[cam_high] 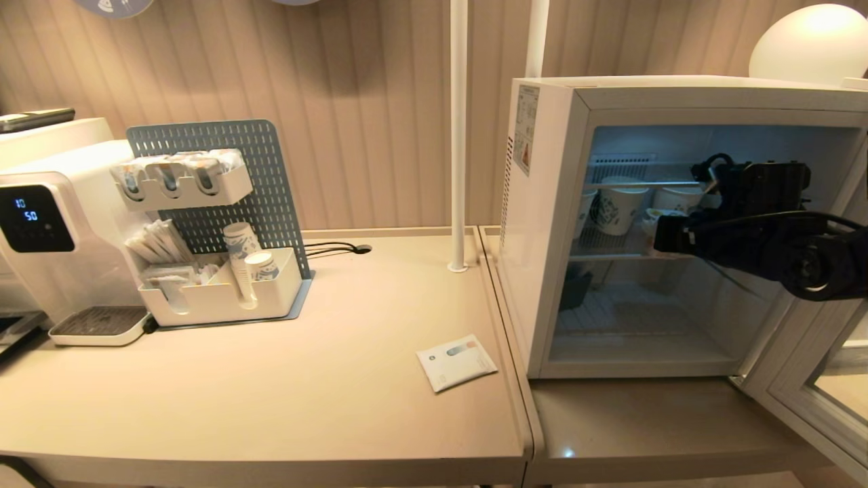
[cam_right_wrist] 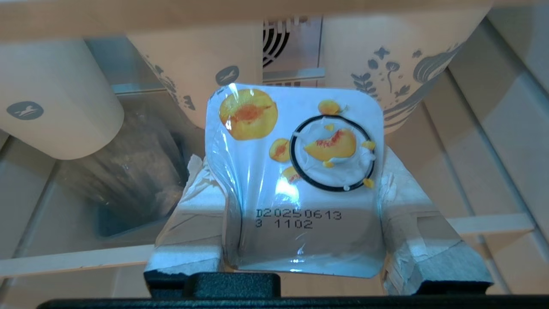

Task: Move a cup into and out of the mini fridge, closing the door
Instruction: Put the yoghurt in the freezer

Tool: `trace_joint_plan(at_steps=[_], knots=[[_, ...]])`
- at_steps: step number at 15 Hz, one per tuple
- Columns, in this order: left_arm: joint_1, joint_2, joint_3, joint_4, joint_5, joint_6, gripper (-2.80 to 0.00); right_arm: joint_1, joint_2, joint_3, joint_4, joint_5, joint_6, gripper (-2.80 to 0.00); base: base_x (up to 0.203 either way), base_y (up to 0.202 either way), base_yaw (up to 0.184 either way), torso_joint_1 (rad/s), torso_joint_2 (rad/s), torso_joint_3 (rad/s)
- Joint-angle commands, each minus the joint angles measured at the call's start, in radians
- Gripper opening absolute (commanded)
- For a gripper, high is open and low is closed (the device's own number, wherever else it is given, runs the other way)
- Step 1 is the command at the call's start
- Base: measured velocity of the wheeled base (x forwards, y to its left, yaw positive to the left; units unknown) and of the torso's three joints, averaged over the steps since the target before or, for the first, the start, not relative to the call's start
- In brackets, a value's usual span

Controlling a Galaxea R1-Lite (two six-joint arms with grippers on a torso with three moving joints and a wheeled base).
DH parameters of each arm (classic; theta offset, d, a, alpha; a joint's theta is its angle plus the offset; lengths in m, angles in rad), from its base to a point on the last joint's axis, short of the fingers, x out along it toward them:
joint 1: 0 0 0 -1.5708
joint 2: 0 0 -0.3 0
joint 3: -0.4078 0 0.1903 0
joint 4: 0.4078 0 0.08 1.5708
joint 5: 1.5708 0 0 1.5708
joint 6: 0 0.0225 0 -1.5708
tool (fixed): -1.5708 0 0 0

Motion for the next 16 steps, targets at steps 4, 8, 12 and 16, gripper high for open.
trace_joint_plan(at_steps=[4,8,12,16], knots=[[0.000,0.000,0.000,0.000,0.000,-0.002,-2.80,0.032,0.067,-0.015,0.008,-0.002,0.001,-2.80,0.000,0.000,0.000,0.000,0.00,0.000],[0.000,0.000,0.001,0.000,0.000,-0.002,-2.80,0.035,0.089,-0.048,0.009,-0.008,0.009,-2.80,0.000,0.000,0.000,0.000,0.00,0.000],[0.000,0.000,0.002,0.000,0.000,-0.002,-2.80,0.033,0.083,-0.056,0.009,-0.008,0.014,-2.80,0.000,0.000,0.000,0.000,0.00,0.000],[0.000,0.000,0.002,0.000,0.000,-0.002,-2.80,0.032,0.119,-0.126,0.023,-0.020,0.014,-2.80,0.000,0.000,0.000,0.000,0.00,0.000]])
